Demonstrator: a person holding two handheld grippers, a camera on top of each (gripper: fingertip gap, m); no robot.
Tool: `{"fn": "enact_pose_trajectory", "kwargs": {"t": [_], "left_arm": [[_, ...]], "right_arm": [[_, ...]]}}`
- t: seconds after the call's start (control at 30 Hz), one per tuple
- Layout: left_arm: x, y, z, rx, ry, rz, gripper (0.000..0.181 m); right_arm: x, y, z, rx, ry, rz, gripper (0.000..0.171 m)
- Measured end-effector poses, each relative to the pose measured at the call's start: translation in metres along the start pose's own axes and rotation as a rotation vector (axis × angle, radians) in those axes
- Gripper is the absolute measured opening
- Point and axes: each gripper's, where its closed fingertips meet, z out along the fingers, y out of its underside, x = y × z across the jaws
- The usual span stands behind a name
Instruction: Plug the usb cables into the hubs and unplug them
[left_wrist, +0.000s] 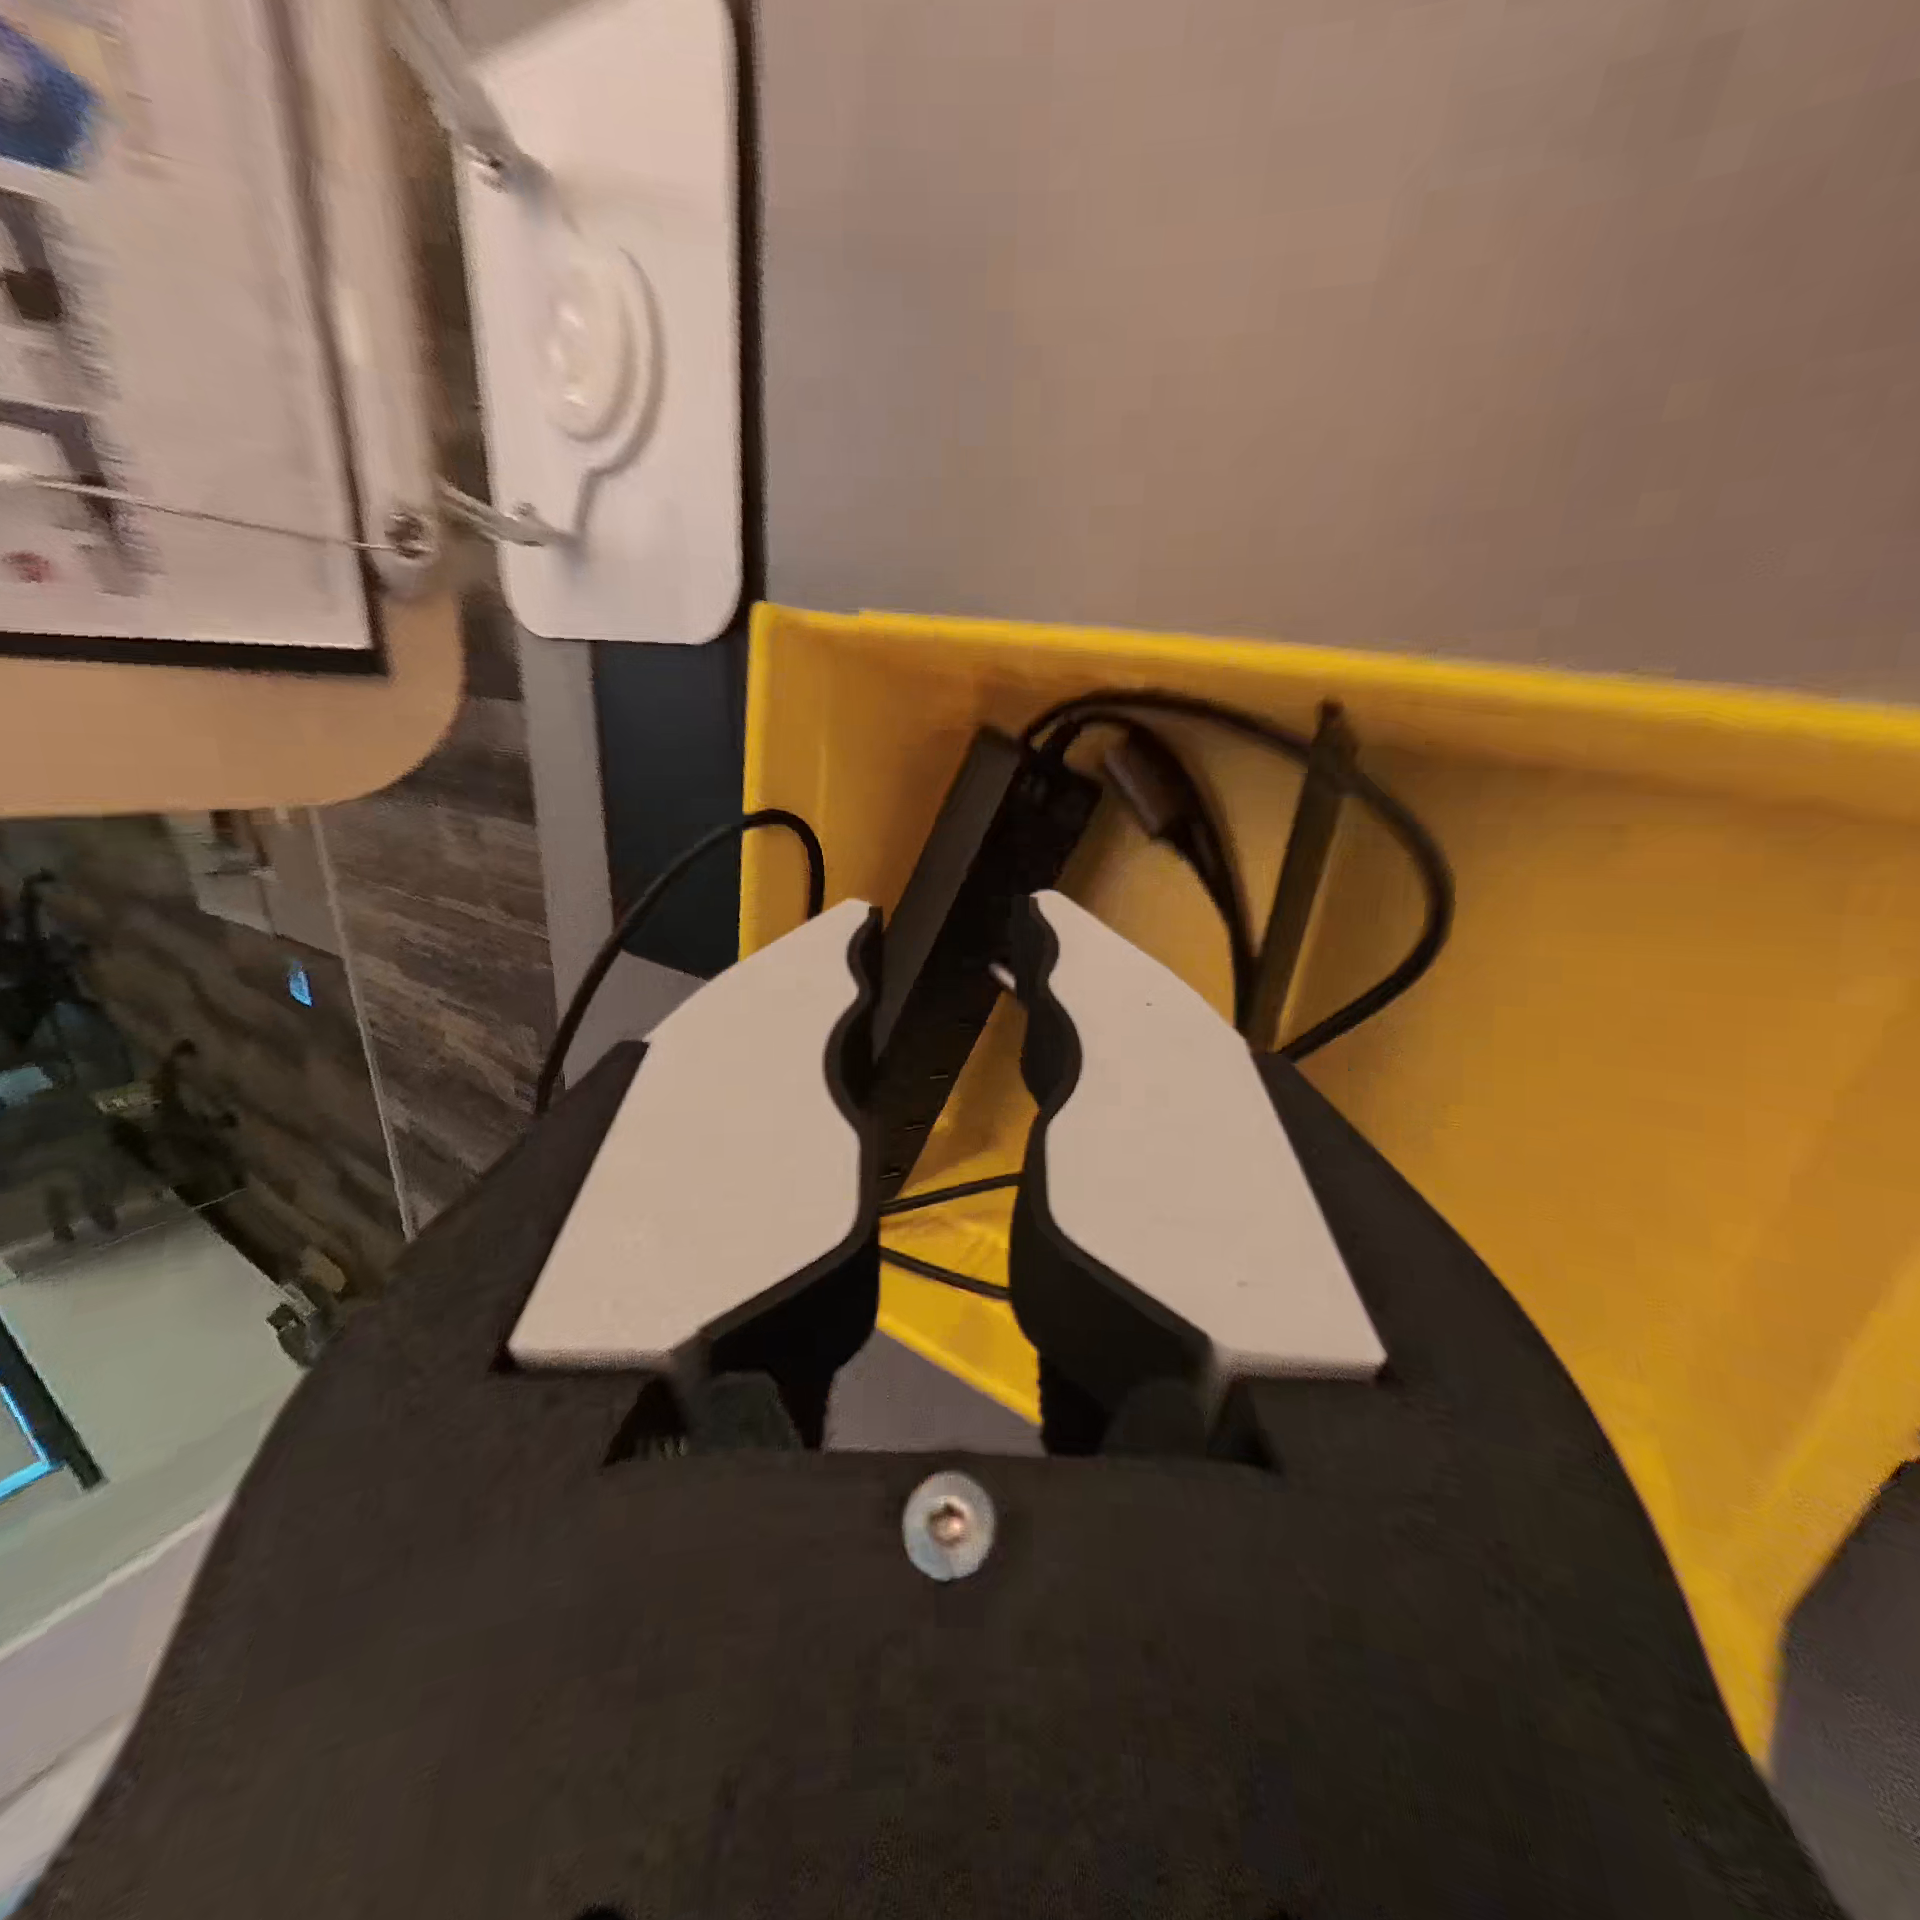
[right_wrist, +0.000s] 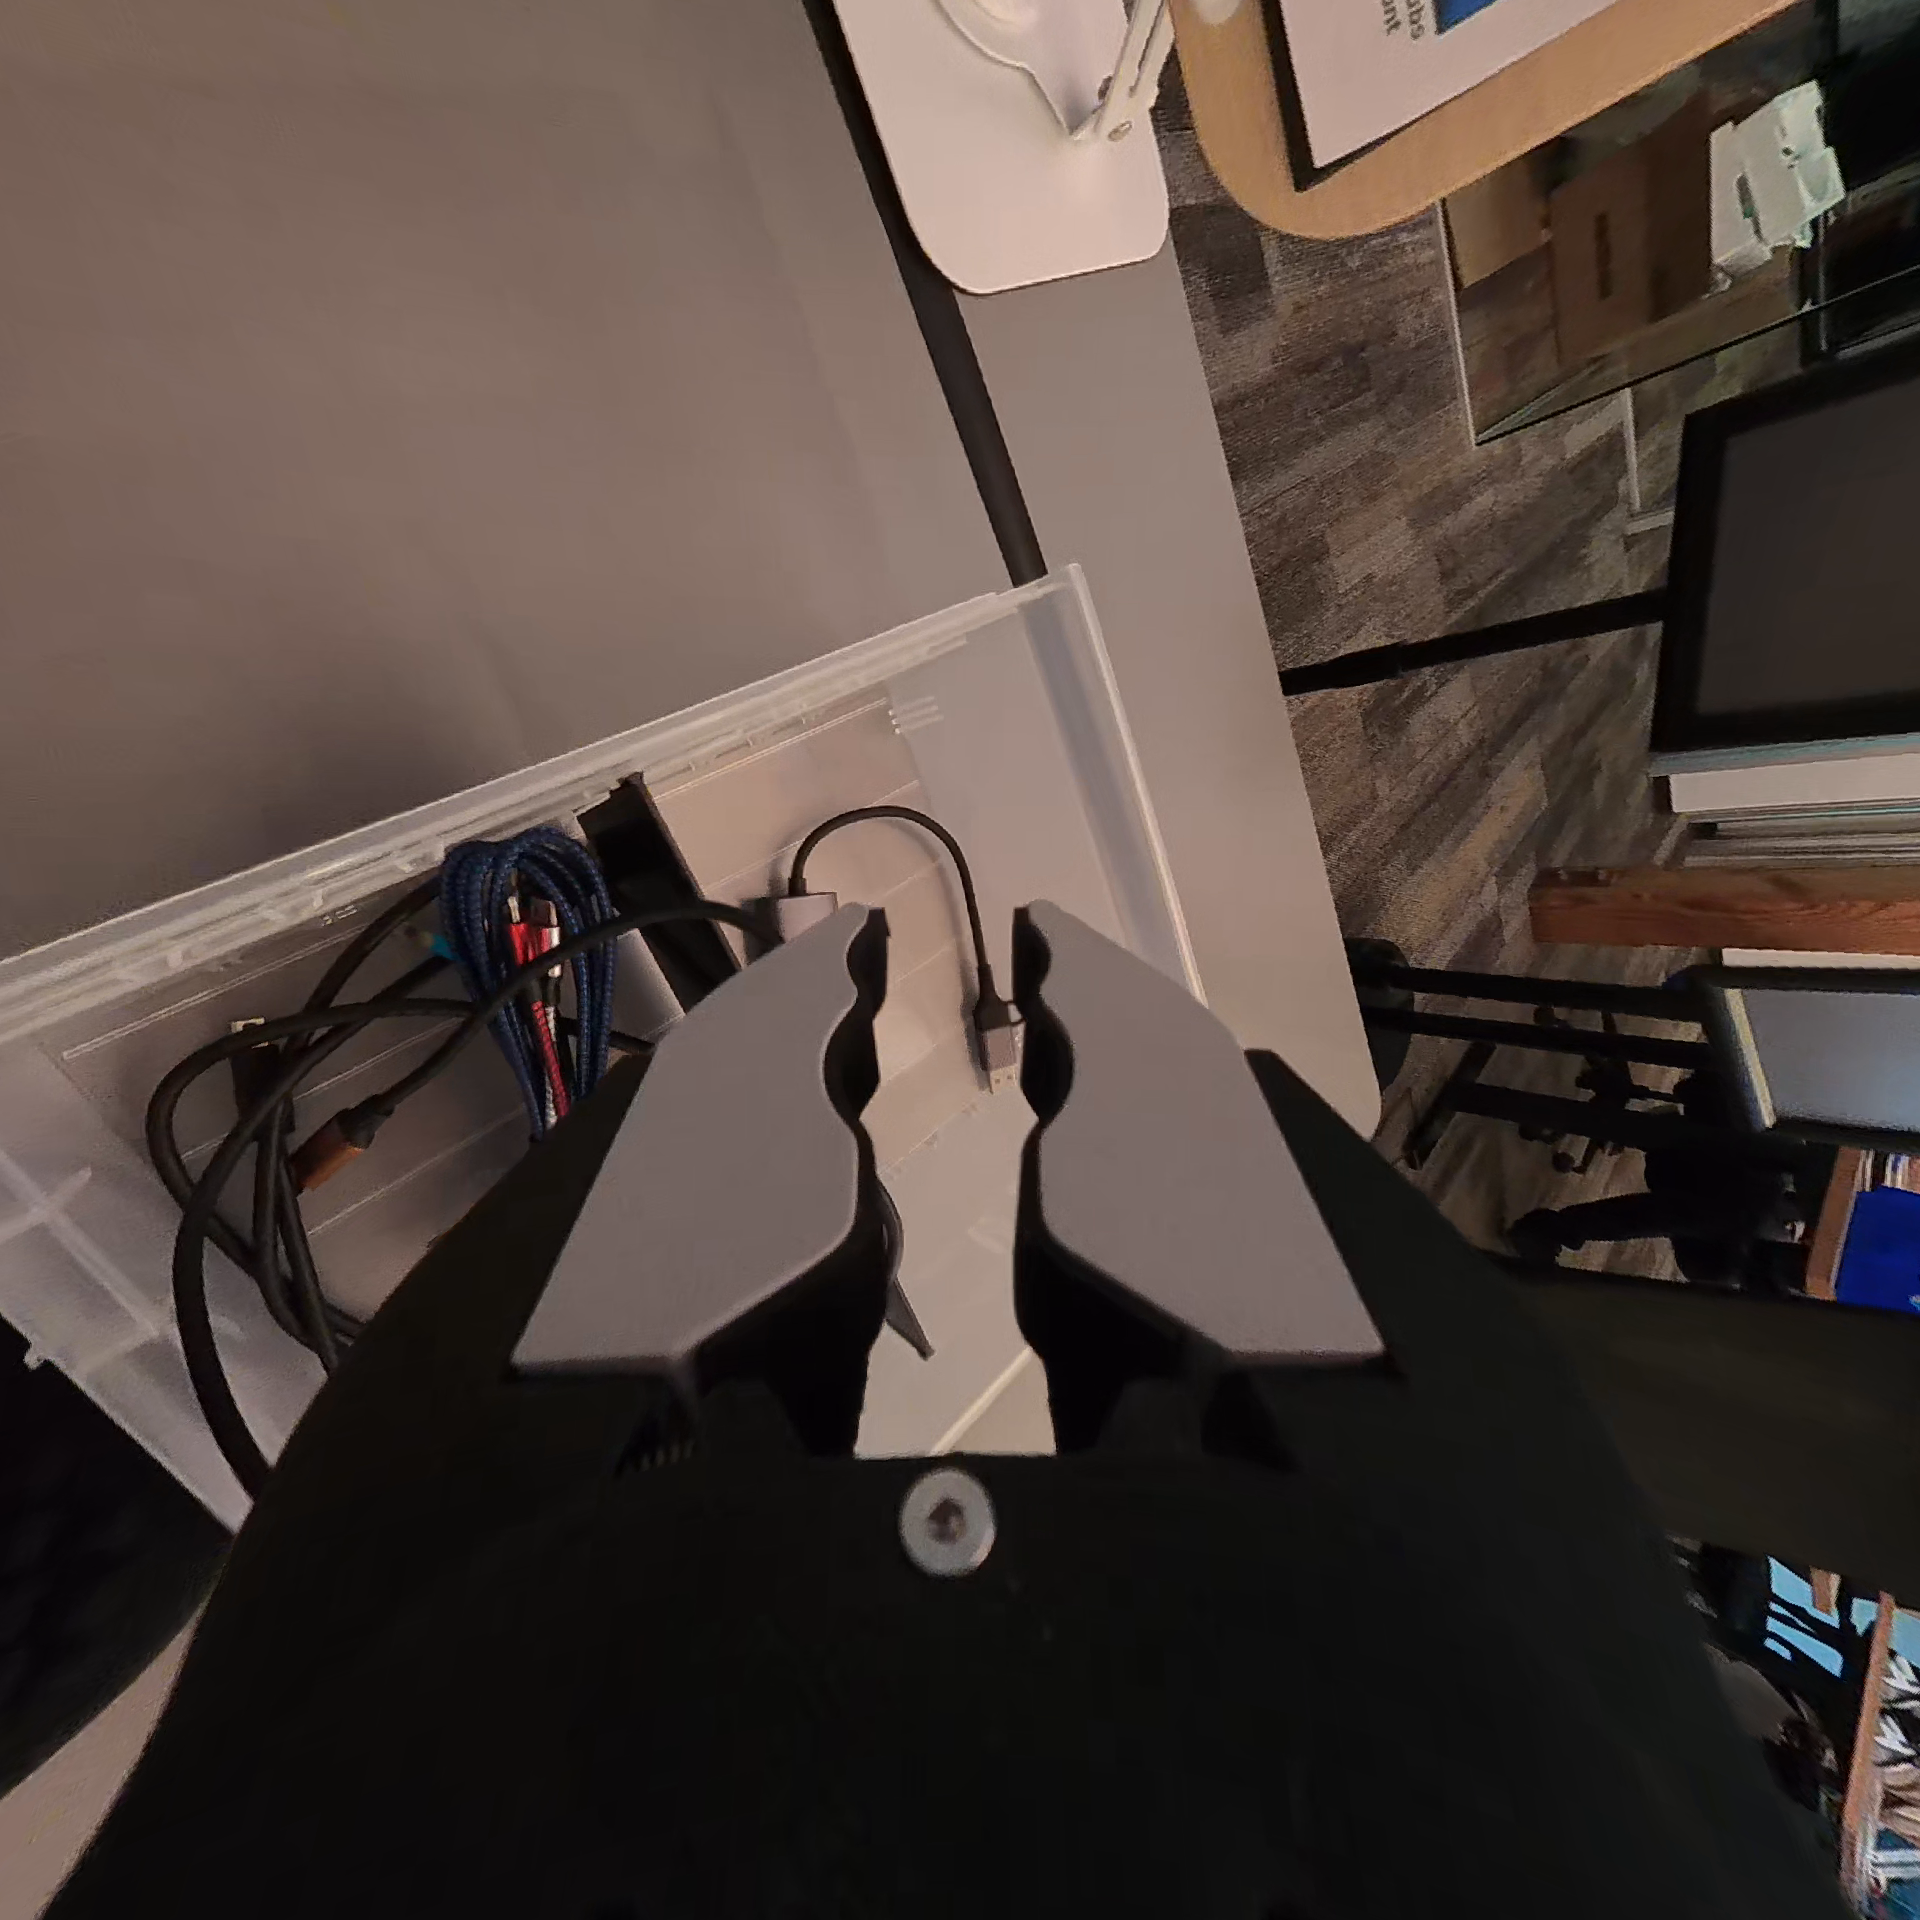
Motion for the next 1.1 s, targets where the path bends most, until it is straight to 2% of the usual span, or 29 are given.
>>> {"fn": "enact_pose_trajectory", "kwargs": {"t": [0.1, 0.17, 0.3, 0.5, 0.6, 0.8, 1.1], "left_arm": [[0.002, 0.03, 0.027, -0.135, 0.103, 0.133, 0.025], [-0.004, 0.049, 0.04, -0.233, 0.116, 0.233, 0.033], [-0.01, 0.067, 0.058, -0.315, 0.176, 0.305, 0.034], [-0.009, 0.076, 0.077, -0.327, 0.304, 0.391, 0.035], [-0.014, 0.082, 0.085, -0.357, 0.311, 0.444, 0.04], [-0.013, 0.095, 0.093, -0.393, 0.345, 0.531, 0.036], [-0.012, 0.095, 0.097, -0.405, 0.366, 0.549, 0.034]], "right_arm": [[-0.003, 0.005, 0.008, -0.037, -0.016, -0.011, 0.023], [-0.003, 0.011, 0.014, -0.074, -0.021, -0.009, 0.022], [-0.004, 0.02, 0.024, -0.124, -0.034, -0.001, 0.02], [-0.006, 0.039, 0.039, -0.231, -0.053, 0.006, 0.019], [-0.008, 0.042, 0.042, -0.248, -0.058, 0.01, 0.018], [-0.01, 0.042, 0.045, -0.259, -0.065, 0.0, 0.016], [-0.015, 0.045, 0.05, -0.29, -0.083, -0.01, 0.012]]}}
